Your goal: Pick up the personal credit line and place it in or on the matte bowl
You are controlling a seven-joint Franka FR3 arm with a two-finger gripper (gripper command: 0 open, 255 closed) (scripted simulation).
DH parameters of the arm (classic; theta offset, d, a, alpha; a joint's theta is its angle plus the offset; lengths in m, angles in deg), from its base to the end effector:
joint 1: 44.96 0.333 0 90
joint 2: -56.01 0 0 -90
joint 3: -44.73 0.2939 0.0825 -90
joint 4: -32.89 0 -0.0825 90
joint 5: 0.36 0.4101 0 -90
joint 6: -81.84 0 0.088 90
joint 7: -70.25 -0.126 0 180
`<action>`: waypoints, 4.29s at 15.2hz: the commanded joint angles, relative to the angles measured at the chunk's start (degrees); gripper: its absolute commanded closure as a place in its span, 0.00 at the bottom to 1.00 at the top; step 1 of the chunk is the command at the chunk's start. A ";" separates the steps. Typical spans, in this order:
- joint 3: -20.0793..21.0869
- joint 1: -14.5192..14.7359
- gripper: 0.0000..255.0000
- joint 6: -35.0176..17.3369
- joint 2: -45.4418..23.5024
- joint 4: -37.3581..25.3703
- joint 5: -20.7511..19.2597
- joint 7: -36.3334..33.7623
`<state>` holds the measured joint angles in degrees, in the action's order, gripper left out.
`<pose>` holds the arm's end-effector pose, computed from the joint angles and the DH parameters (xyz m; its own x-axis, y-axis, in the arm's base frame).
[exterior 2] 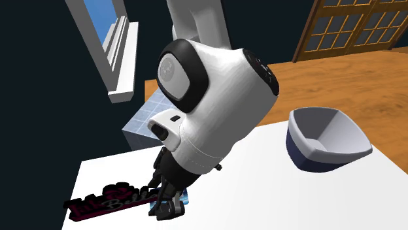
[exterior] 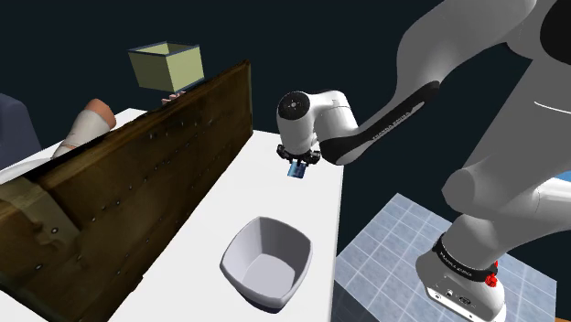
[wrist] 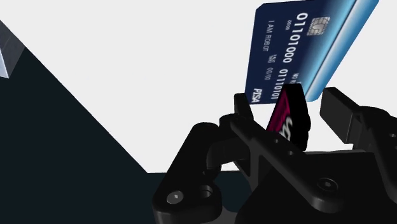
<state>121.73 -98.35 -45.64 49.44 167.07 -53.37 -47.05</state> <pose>0.4867 0.1800 0.2610 0.4511 -0.7024 0.5506 -0.8427 -0.5384 0.0035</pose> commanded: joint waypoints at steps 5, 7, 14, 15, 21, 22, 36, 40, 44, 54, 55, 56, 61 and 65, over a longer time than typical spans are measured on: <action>-0.02 0.00 1.00 0.00 -0.01 0.02 -0.02 -0.02; -0.02 0.00 1.00 0.00 -0.01 0.01 -0.02 -0.01; -1.82 0.04 1.00 -6.05 15.16 0.87 18.08 13.50; -3.40 1.52 1.00 -6.00 16.31 0.78 19.72 14.92; -10.15 7.71 1.00 -4.22 21.20 -0.33 26.74 21.63; -11.02 8.48 1.00 -3.78 21.82 -0.60 27.62 22.55; -19.38 15.05 1.00 3.88 27.70 -5.95 35.33 32.24; -20.92 15.97 1.00 6.33 28.70 -7.97 36.53 34.29; -21.47 17.39 1.00 8.79 30.13 -9.23 38.02 34.95; -15.48 24.56 1.00 18.71 35.85 -11.89 44.65 27.66; -14.57 24.94 1.00 19.78 36.10 -12.55 45.15 26.78; -13.58 25.23 1.00 20.86 36.32 -13.28 45.63 25.88; -7.64 25.42 1.00 26.32 36.66 -17.97 47.65 21.08; -1.37 23.59 1.00 30.74 36.57 -22.97 49.10 17.17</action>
<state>118.65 -74.21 -15.90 86.02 145.23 -4.67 -28.78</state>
